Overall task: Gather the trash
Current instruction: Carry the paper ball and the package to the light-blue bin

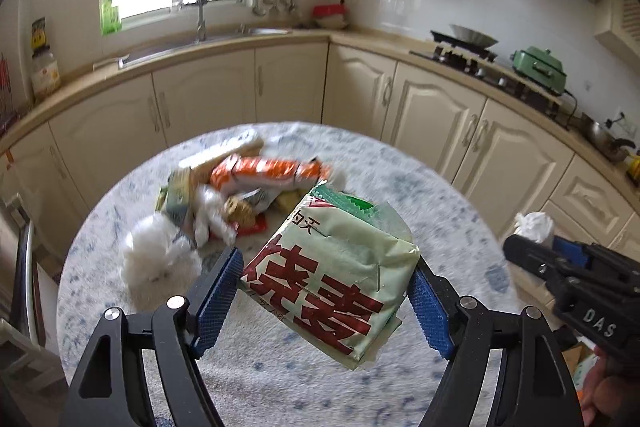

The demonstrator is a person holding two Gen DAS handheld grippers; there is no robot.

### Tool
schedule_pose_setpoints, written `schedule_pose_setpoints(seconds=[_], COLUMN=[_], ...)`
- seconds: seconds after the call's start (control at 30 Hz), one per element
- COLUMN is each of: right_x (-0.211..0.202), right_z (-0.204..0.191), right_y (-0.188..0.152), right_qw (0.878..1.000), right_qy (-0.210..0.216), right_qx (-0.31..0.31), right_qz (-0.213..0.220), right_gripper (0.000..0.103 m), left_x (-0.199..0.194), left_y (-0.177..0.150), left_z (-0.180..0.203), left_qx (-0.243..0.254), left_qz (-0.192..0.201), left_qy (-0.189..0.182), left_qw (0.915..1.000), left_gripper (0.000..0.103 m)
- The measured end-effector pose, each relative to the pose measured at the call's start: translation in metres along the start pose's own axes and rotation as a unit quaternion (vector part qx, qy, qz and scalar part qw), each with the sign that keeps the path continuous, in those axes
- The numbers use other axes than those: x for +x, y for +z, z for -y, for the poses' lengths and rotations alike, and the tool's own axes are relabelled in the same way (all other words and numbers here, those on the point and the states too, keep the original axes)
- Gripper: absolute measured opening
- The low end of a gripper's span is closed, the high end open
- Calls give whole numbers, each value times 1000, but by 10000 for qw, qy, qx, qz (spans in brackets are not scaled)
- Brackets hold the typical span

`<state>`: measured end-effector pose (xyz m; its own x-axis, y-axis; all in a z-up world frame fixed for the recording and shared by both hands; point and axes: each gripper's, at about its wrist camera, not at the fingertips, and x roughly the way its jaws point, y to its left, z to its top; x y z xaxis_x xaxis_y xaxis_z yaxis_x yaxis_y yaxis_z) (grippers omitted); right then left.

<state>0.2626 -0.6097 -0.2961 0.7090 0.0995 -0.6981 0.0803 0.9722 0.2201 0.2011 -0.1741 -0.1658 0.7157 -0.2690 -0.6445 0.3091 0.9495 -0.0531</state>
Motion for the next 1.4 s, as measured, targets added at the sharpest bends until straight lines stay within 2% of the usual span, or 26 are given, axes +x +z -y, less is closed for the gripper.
schedule_pose_setpoints(seconds=[0.17,0.3,0.47,0.53,0.77,0.9,1.07,1.27,1.4], right_x=[-27,-50,-80,-90,-101,-86,-47,4,32], right_z=[17,46,103,133,239,290,340,381,402], right_y=[6,9,8,4,-30,-57,-92,-117,-127], right_qw=[9995,9981,9934,9902,9732,9635,9528,9432,9391], right_qy=[-5,-115,-561,-806,-1556,-1697,-1672,-1449,-1318], right_qx=[141,345,695,868,1620,2064,2517,2900,3039], right_qz=[275,494,716,745,491,181,-308,-723,-913], right_gripper=[35,35,35,35,35,35,35,35,35], left_x=[-27,-39,-37,-26,31,79,148,230,283], left_y=[13,20,27,29,19,3,-15,-35,-35], left_z=[32,65,120,142,230,276,318,342,362], left_qx=[265,520,909,1042,1455,1638,1827,1716,1579], left_qz=[324,533,636,557,-149,-799,-1566,-2475,-2886], left_qy=[-254,-593,-1191,-1445,-2152,-2341,-2297,-2212,-2183], left_qw=[9988,9955,9867,9824,9656,9550,9431,9275,9188], left_gripper=[75,75,75,75,75,75,75,75,75])
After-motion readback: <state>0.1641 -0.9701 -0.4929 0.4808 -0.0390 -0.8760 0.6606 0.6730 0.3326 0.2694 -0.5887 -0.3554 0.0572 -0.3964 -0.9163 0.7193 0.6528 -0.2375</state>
